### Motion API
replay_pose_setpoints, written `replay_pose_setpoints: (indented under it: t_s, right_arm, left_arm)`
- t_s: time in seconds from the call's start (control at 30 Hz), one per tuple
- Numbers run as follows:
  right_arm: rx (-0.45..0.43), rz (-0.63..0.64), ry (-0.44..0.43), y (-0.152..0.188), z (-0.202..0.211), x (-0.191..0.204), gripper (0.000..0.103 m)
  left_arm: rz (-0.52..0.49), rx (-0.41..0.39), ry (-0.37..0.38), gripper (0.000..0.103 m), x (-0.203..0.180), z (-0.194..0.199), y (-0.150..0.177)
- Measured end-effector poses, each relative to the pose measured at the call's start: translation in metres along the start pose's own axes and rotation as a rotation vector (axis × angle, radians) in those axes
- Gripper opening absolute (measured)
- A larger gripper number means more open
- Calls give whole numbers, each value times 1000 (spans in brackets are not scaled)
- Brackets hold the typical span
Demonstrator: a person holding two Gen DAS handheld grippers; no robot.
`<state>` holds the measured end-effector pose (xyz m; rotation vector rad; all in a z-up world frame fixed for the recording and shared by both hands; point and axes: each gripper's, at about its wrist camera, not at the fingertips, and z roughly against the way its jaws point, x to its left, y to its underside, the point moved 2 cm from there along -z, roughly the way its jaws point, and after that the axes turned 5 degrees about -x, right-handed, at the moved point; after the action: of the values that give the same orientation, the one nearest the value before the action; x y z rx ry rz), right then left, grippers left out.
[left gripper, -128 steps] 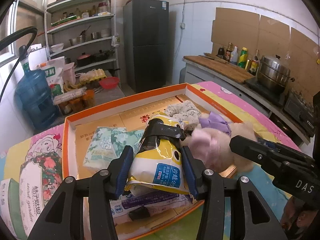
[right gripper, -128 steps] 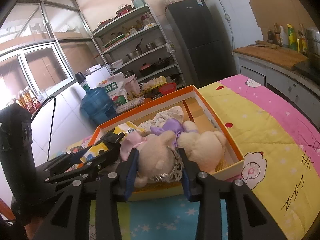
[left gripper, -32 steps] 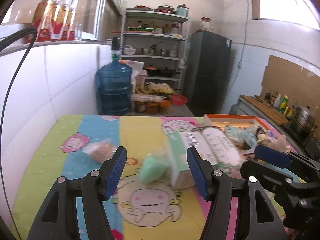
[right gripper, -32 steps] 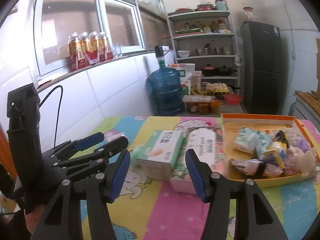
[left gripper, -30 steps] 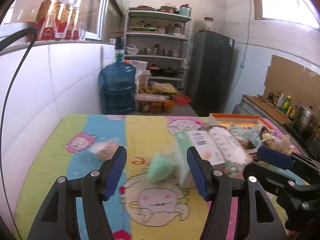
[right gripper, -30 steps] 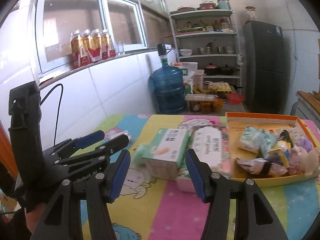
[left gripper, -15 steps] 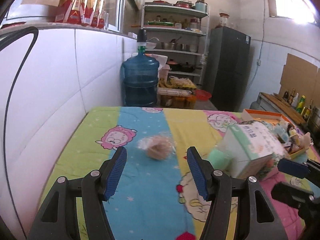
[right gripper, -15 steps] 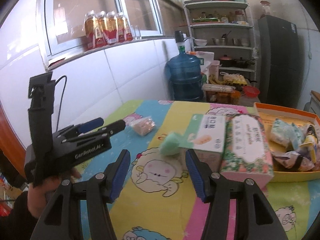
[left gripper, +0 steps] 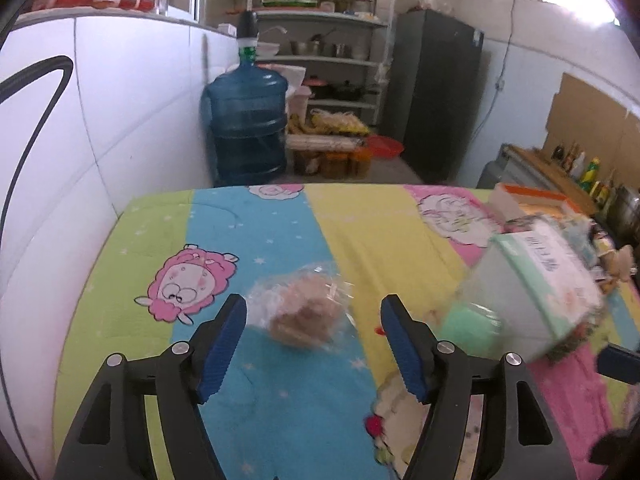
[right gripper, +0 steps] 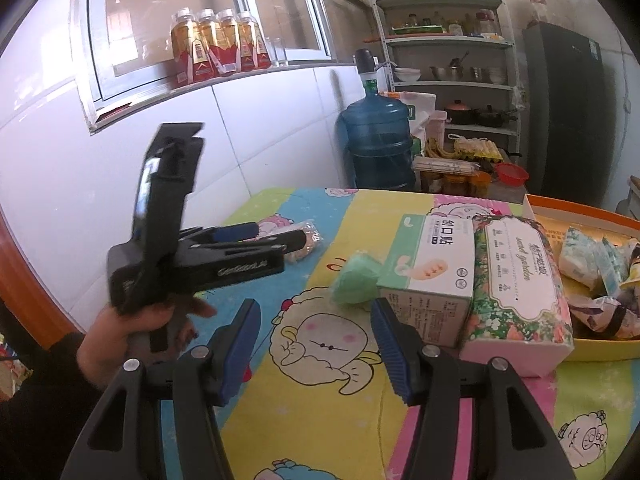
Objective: Organize soft objects
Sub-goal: 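Grasp the clear bag of bread with the left tool while the right tool approaches the green ball, then hold the bread bag in the left tool while the right tool grasps the green ball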
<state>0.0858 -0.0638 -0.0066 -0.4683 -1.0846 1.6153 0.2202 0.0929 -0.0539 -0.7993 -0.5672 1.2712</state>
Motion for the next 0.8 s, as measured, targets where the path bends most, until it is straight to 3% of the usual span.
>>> replay_pose_setpoints:
  t_s: [0.27,0.43,0.8]
  right_arm:
    - [17,-18,-1,3,-9,-7,57]
    - [36,-20,-16,4,-18,-4,57]
    - [65,-22,-3,4,-44,12,57]
  left_arm:
    - [-40,68,-63,72,1,-34,1]
    - [7,66,-53,61,11,-34,2]
    - [71,-106,-21,58,21,7,-1]
